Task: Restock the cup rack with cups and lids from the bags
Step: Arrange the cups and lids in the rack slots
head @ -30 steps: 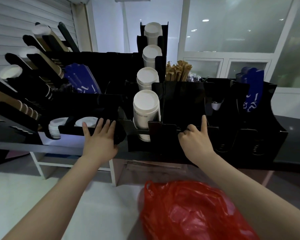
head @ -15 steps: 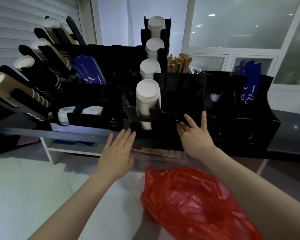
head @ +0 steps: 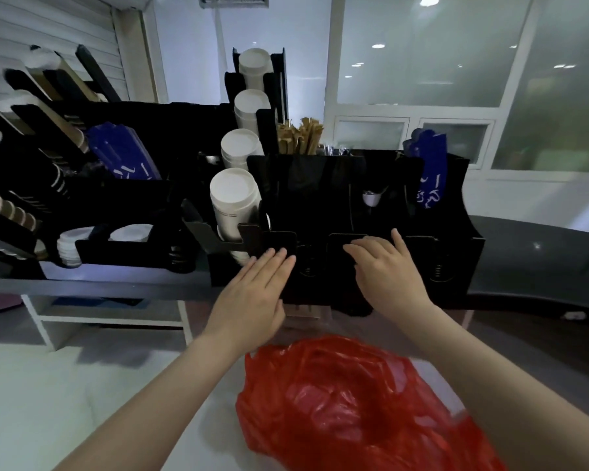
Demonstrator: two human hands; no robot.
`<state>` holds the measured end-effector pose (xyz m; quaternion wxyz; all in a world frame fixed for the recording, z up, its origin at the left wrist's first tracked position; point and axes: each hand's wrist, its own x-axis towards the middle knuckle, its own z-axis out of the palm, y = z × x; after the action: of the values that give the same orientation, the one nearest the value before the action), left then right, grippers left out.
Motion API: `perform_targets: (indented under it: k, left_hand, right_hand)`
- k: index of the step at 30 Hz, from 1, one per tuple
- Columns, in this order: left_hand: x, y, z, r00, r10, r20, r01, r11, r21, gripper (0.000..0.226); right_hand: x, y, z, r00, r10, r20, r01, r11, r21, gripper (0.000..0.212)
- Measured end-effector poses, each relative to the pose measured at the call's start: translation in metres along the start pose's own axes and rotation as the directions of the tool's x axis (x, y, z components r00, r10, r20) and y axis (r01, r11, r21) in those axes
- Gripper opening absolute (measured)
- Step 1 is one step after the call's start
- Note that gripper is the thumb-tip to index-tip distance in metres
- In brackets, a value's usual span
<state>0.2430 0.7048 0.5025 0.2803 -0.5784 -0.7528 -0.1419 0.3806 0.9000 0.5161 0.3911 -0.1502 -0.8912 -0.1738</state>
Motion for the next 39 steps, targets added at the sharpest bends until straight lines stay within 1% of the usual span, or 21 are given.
perform_targets:
  k: [5, 7, 9, 10, 12, 16, 19, 22, 25, 28, 33, 39]
  left_hand:
    - [0.026, 0.014, 0.015, 1.0, 0.001, 0.002, -0.001, 1.0, 0.019, 0.073]
    - [0.035, 0.014, 0.023, 0.999, -0.019, 0.026, 0.018, 0.998, 0.053, 0.075]
    - [0.044, 0.013, 0.031, 0.996, -0.066, 0.055, 0.06, 0.992, 0.11, 0.079]
    - [0.047, 0.013, 0.035, 0.994, -0.091, 0.064, 0.081, 0.988, 0.135, 0.081]
    - [0.052, 0.016, 0.041, 0.988, -0.137, 0.064, 0.125, 0.979, 0.162, 0.085]
    - [0.056, 0.022, 0.048, 0.978, -0.197, 0.07, 0.182, 0.967, 0.181, 0.088]
    - [0.057, 0.023, 0.048, 0.979, -0.193, 0.067, 0.179, 0.969, 0.172, 0.085]
    - [0.056, 0.022, 0.046, 0.982, -0.186, 0.041, 0.178, 0.972, 0.156, 0.081]
    - [0.056, 0.021, 0.044, 0.983, -0.169, 0.07, 0.156, 0.973, 0.17, 0.068]
    - [0.056, 0.017, 0.045, 0.984, -0.149, 0.101, 0.125, 0.969, 0.215, 0.054]
    - [0.056, 0.018, 0.046, 0.979, -0.166, 0.119, 0.13, 0.957, 0.258, 0.053]
    - [0.056, 0.02, 0.041, 0.972, -0.181, 0.147, 0.137, 0.953, 0.269, 0.054]
  right_hand:
    - [-0.003, 0.03, 0.0, 0.994, 0.112, 0.017, -0.11, 0.991, -0.076, 0.029]
    - [0.0, 0.039, 0.0, 0.977, 0.179, 0.116, -0.165, 0.979, -0.122, 0.029]
    - [0.003, 0.045, 0.002, 0.939, 0.197, 0.28, -0.149, 0.971, -0.186, 0.036]
    - [0.005, 0.047, 0.003, 0.922, 0.192, 0.336, -0.125, 0.97, -0.211, 0.038]
    - [0.008, 0.049, 0.005, 0.909, 0.18, 0.375, -0.09, 0.965, -0.245, 0.034]
    - [0.015, 0.052, 0.007, 0.899, 0.19, 0.395, -0.095, 0.964, -0.248, 0.023]
    - [0.018, 0.055, 0.007, 0.902, 0.19, 0.388, -0.095, 0.963, -0.252, 0.02]
    - [0.018, 0.056, 0.005, 0.916, 0.207, 0.343, -0.132, 0.964, -0.23, 0.021]
    - [0.02, 0.054, 0.003, 0.903, 0.214, 0.372, -0.144, 0.967, -0.209, 0.021]
    - [0.022, 0.053, 0.001, 0.894, 0.218, 0.391, -0.13, 0.962, -0.239, 0.022]
    - [0.026, 0.052, 0.001, 0.899, 0.207, 0.385, -0.097, 0.954, -0.285, 0.027]
    - [0.029, 0.053, -0.003, 0.893, 0.188, 0.408, -0.079, 0.96, -0.269, 0.019]
